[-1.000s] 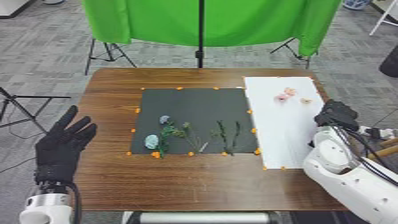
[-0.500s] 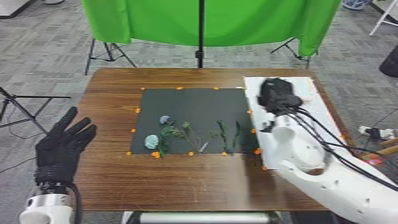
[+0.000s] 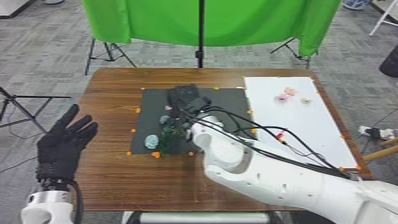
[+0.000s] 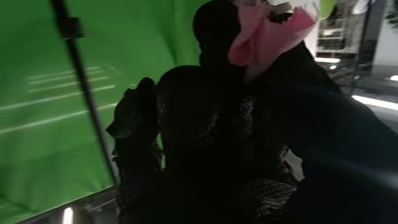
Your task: Arrange flowers
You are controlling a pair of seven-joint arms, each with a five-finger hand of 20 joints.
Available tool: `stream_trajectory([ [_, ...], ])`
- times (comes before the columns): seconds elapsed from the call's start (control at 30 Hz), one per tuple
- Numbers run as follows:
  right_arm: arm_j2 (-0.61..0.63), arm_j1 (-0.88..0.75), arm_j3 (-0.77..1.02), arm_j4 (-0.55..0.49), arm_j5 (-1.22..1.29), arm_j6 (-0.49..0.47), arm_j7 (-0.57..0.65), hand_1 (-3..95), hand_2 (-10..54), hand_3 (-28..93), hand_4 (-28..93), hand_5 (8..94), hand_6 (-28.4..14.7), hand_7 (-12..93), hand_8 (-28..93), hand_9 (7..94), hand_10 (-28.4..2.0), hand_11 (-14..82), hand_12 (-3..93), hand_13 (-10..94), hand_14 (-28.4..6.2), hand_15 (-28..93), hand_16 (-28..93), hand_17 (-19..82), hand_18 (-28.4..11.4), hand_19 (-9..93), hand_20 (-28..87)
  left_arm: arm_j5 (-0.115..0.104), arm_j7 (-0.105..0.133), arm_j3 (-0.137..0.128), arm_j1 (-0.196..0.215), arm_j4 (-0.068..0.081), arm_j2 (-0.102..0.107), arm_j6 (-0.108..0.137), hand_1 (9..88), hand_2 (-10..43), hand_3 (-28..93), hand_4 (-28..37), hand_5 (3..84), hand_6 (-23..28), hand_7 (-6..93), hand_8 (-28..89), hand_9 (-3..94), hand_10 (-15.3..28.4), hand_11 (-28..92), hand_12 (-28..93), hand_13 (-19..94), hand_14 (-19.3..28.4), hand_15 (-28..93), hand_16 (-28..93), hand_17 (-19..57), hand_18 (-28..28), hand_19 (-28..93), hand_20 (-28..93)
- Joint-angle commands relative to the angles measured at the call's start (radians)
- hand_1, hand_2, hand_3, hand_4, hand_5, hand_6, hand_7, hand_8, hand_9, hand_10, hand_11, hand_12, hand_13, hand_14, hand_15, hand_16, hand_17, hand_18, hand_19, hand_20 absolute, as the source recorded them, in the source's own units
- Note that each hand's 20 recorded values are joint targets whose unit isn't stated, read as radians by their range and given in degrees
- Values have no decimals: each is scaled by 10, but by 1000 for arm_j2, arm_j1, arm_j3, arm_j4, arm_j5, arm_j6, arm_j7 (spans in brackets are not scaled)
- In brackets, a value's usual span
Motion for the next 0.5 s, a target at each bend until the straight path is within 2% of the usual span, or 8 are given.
stream_trajectory([
  [0.03, -30, 22, -22, 13, -22, -38, 27, 581, -95, 713, -283, 800, 21, 320, -17, 881, -60, 191, 398, 716, -29, 701, 296, 301, -182, 873, 424, 10, -17, 6, -11, 12, 3, -17, 208, 69, 796, -283, 356, 73, 69, -78, 318, 197, 222, 106, 198, 272, 544, -106, -82, 284, 578, 3],
  [0.2, -20, 5, -28, 8, -35, -65, 30, 573, -95, 716, -283, 794, 24, 304, -27, 861, -66, 194, 389, 683, -32, 702, 299, 277, -186, 863, 426, 12, -22, 4, -9, 11, 2, -21, 207, 69, 797, -283, 356, 73, 70, -78, 317, 195, 222, 106, 198, 272, 544, -106, -82, 284, 578, 3],
  [0.27, -20, -3, -22, 8, -36, -89, 31, 569, -95, 716, -283, 790, 26, 296, -29, 849, -67, 193, 385, 670, -34, 703, 301, 265, -187, 859, 429, 16, -32, 4, -15, 12, -1, -24, 207, 69, 797, -283, 356, 73, 70, -78, 318, 195, 222, 106, 198, 273, 544, -106, -82, 284, 578, 3],
  [0.5, -16, -25, -6, -8, -46, -155, 21, 535, -95, 713, -283, 745, 28, 262, -42, 803, -79, 184, 361, 621, -56, 720, 281, 229, -195, 845, 452, 20, -39, 3, -19, 14, -3, -30, 207, 68, 798, -283, 356, 73, 70, -79, 317, 195, 221, 105, 198, 272, 544, -106, -82, 284, 579, 3],
])
